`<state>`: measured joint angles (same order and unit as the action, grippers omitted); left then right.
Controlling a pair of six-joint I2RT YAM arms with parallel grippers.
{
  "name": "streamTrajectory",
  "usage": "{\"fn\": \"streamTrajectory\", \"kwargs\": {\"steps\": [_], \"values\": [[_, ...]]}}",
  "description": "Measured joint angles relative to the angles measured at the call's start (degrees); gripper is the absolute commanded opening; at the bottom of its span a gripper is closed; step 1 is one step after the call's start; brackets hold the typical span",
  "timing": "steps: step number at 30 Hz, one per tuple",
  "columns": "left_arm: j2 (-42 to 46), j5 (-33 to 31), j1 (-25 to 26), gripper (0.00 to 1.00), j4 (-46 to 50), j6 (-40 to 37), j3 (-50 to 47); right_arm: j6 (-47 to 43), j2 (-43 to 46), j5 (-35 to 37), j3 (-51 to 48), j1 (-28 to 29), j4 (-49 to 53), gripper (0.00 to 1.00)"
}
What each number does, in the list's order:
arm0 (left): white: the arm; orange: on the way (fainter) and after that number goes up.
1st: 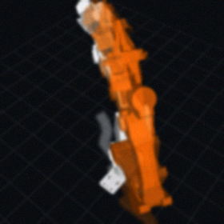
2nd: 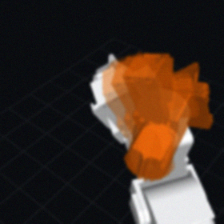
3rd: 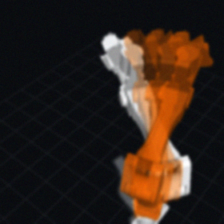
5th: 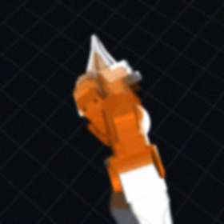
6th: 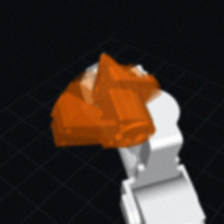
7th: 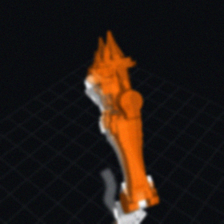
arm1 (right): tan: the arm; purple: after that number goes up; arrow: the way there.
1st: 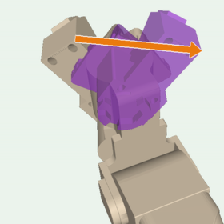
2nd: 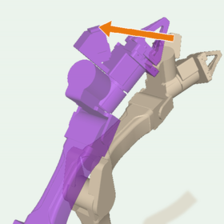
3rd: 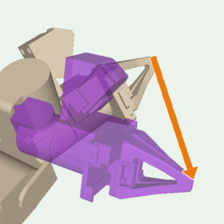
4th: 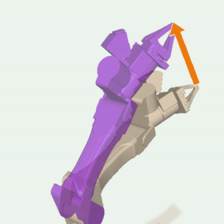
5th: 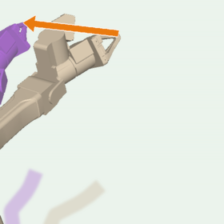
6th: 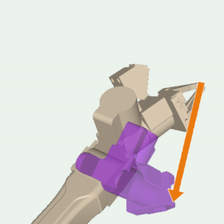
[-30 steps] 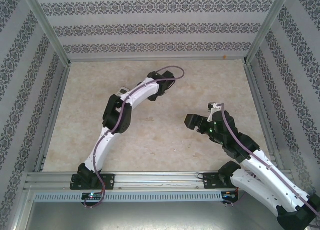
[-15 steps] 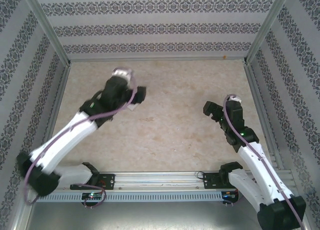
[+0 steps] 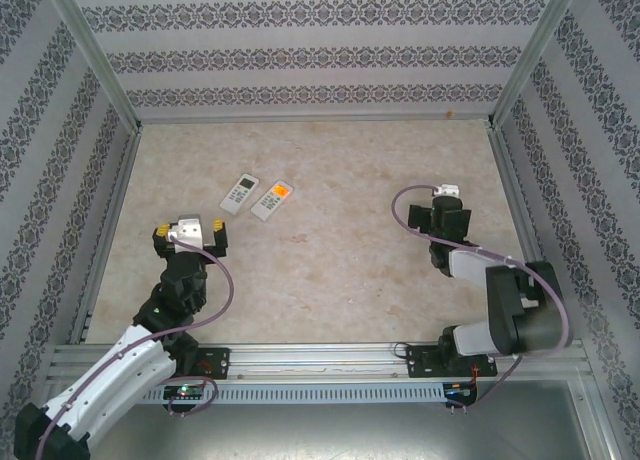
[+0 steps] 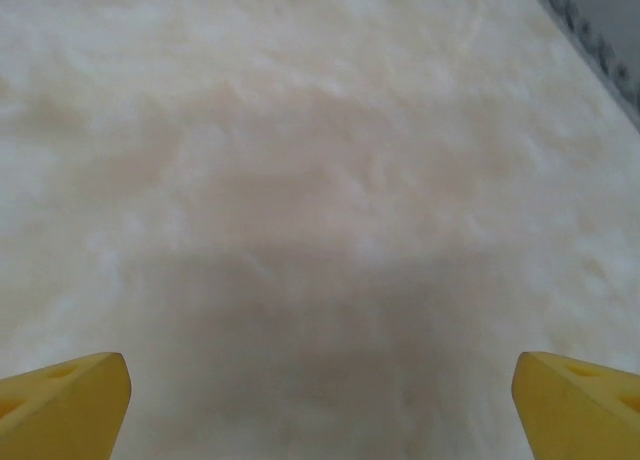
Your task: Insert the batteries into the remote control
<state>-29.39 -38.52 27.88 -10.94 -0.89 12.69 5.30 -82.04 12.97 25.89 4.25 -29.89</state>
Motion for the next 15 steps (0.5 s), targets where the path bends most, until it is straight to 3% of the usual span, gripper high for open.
{"fn": "streamTrajectory", "kwargs": {"steps": [2,6,10,15], "values": [[-3.17,1.16,-3.43,1.0,-3.98,-1.11,-2.73,-0.59,-2.99,-5.07,-2.05,-2.67,-9.35,0.98],[-16.0,10.73,-14.71,1.0,-13.53,-0.92,-4.22,-1.16,-4.28,-7.43,-4.52,-5.14,-14.16,0.98],[-38.8,22.88,-25.75,1.0,-30.4,0.96,-3.63,-2.34,-4.28,-7.74,-4.52,-2.84,-17.29,0.98],[-61.51,35.3,-31.26,1.0,-42.91,2.89,2.38,-2.71,-4.28,-7.91,-4.52,-2.75,-18.45,0.98]]}}
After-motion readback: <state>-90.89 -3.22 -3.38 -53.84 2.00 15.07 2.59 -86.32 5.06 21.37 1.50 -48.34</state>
